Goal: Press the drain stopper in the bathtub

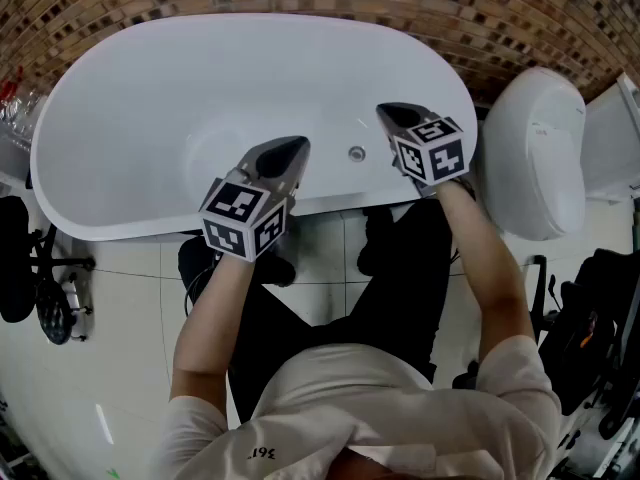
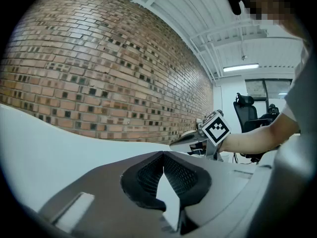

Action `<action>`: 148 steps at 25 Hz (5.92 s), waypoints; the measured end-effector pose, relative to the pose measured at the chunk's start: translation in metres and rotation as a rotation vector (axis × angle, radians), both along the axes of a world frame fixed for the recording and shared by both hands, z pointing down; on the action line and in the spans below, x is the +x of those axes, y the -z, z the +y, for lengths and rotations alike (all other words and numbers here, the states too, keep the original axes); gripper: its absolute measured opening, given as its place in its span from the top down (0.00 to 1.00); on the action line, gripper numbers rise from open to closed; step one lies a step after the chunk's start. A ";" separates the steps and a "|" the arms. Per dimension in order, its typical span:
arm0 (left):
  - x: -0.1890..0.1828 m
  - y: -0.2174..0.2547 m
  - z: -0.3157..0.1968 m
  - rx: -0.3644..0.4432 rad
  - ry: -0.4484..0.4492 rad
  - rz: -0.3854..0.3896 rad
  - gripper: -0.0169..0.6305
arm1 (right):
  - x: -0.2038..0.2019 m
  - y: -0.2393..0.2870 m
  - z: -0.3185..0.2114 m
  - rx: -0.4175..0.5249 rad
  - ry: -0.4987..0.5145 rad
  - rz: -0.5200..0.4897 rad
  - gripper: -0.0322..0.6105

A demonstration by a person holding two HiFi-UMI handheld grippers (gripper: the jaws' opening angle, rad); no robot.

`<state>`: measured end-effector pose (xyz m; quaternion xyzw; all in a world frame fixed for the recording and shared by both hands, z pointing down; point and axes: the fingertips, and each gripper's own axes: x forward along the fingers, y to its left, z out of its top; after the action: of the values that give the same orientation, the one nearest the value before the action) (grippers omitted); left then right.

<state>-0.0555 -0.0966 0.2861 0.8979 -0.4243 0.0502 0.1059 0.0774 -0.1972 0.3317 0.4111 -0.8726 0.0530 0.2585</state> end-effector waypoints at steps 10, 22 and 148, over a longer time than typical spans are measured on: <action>0.011 -0.001 -0.029 0.000 -0.028 -0.029 0.97 | -0.014 -0.008 -0.034 -0.013 0.024 0.055 0.93; 0.019 -0.029 -0.062 -0.057 -0.038 -0.058 0.97 | -0.024 -0.048 -0.072 -0.081 0.037 0.081 0.93; 0.074 -0.246 -0.124 -0.671 -0.226 -0.071 0.97 | 0.065 -0.519 -0.125 -0.901 -0.170 0.438 0.92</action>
<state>0.0182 -0.2205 0.5319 0.8519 -0.2857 0.2295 0.3740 0.1421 -0.3218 0.8511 0.3297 -0.6518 0.3576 0.5818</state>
